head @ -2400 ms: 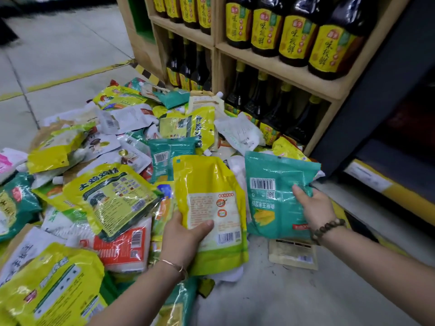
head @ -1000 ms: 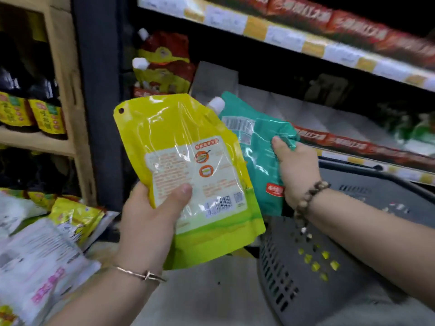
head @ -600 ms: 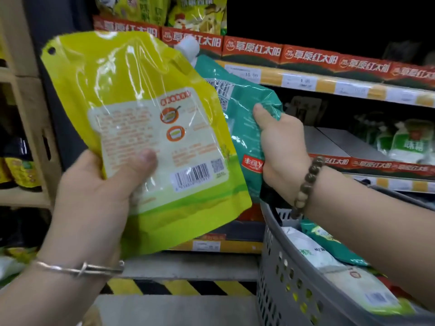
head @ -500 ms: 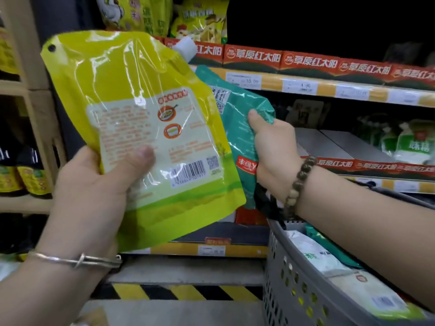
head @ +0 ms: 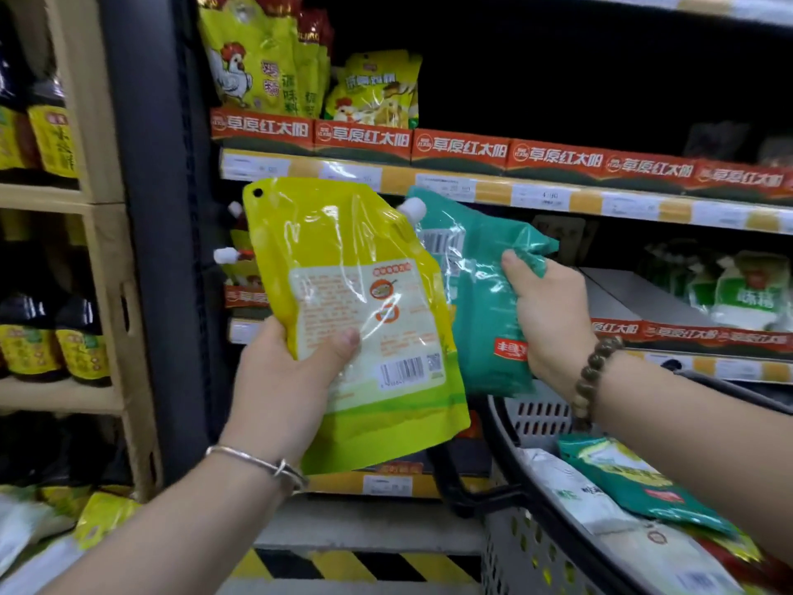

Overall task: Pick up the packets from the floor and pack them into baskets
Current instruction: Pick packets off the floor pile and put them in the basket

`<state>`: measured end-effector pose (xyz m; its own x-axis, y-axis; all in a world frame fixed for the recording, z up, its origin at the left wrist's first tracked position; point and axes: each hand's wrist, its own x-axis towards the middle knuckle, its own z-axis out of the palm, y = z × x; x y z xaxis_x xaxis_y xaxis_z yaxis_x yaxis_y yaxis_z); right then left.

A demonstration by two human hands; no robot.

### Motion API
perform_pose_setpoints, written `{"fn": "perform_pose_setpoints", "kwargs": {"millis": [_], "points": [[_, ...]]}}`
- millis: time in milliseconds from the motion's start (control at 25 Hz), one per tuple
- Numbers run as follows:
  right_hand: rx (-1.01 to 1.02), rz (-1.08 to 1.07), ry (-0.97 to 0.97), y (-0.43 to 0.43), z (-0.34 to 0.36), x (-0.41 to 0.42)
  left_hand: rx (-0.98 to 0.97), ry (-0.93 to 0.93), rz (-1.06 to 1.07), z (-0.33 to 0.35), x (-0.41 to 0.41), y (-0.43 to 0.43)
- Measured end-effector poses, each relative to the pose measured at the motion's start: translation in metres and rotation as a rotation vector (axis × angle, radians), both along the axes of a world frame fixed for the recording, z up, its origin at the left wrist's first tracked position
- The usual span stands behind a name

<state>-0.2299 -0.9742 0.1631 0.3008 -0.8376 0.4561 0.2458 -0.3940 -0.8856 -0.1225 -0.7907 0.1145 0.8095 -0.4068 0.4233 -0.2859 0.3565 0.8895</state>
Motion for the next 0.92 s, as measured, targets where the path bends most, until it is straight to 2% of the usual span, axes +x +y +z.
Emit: {"fn": "perform_pose_setpoints", "kwargs": {"millis": [360, 520, 640, 800, 920], "points": [[-0.185, -0.237, 0.218, -0.1, -0.006, -0.143, 0.16, -0.045, -0.186, -0.009, -0.073, -0.116], [-0.269, -0.341, 0.44, -0.158, -0.023, -0.21, 0.231, -0.099, -0.233, -0.017, -0.11, -0.175], [-0.2, -0.393, 0.57, -0.201, -0.049, -0.254, 0.387, -0.121, -0.304, -0.03, -0.14, -0.22], [-0.037, -0.302, 0.745, -0.243, -0.083, -0.3, 0.57, 0.127, -0.417, -0.056, -0.179, -0.255], [0.201, -0.144, 0.69, -0.257, -0.105, -0.326, 0.643, 0.279, -0.491, -0.083, -0.201, -0.264]]}}
